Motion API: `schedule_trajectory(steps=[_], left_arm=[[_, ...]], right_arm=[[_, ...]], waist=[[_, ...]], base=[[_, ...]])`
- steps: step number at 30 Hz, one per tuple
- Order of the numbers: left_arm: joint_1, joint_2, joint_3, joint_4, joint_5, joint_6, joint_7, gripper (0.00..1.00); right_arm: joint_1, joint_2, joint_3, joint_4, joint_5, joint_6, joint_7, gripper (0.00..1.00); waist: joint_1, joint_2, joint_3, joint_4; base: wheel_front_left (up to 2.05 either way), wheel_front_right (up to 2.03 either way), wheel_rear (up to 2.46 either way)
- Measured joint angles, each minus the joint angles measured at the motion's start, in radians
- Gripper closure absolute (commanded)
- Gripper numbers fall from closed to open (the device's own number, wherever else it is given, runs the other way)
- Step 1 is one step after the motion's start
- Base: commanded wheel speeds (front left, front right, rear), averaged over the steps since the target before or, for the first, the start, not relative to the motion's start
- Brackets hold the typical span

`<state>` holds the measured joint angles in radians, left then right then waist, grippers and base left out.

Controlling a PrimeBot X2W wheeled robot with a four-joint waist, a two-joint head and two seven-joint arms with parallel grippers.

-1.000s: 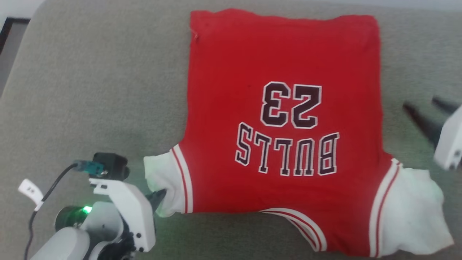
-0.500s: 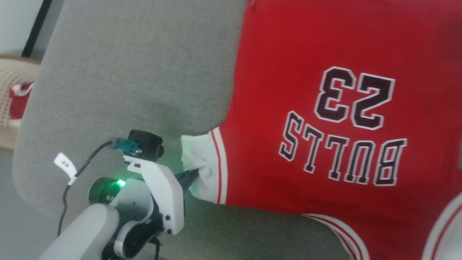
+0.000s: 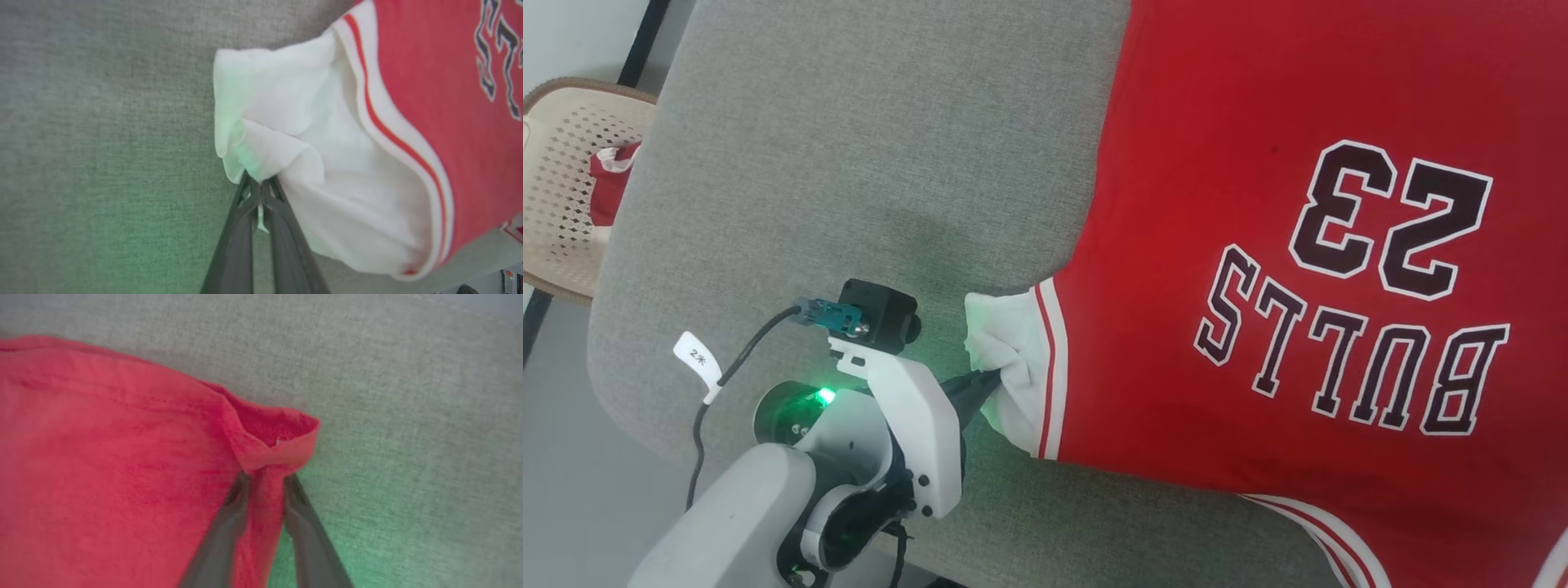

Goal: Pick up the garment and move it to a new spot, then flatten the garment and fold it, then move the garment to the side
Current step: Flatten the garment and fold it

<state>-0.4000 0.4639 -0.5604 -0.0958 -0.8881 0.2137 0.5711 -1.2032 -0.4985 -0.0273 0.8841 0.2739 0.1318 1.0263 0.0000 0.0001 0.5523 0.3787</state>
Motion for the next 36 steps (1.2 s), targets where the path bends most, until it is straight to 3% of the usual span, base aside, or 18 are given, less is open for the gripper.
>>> schedule_trajectory(steps=[7,17,26,36], left_arm=[[0.000,0.026,0.021,0.029,-0.002,-0.001,-0.010,1.00],[0.009,0.093,0.073,0.054,-0.001,0.024,-0.011,1.00],[0.044,0.142,0.109,0.053,-0.013,0.050,-0.010,1.00],[0.072,0.169,0.119,0.033,-0.025,0.065,0.000,1.00]], right_arm=[[0.053,0.016,0.102,-0.068,0.028,0.000,0.000,1.00],[0.264,-0.004,0.214,-0.314,0.239,0.000,0.018,1.00],[0.537,-0.016,0.235,-0.579,0.385,0.000,0.079,1.00],[0.879,0.011,0.128,-0.852,0.391,0.000,0.151,1.00]], waist=[[0.0000,0.0000,-0.030,-0.052],[0.0000,-0.0001,-0.090,-0.181],[0.0000,-0.0001,-0.157,-0.305],[0.0000,0.0000,-0.221,-0.389]], base=[[0.00,0.00,0.00],[0.00,0.00,0.00],[0.00,0.00,0.00],[0.00,0.00,0.00]])
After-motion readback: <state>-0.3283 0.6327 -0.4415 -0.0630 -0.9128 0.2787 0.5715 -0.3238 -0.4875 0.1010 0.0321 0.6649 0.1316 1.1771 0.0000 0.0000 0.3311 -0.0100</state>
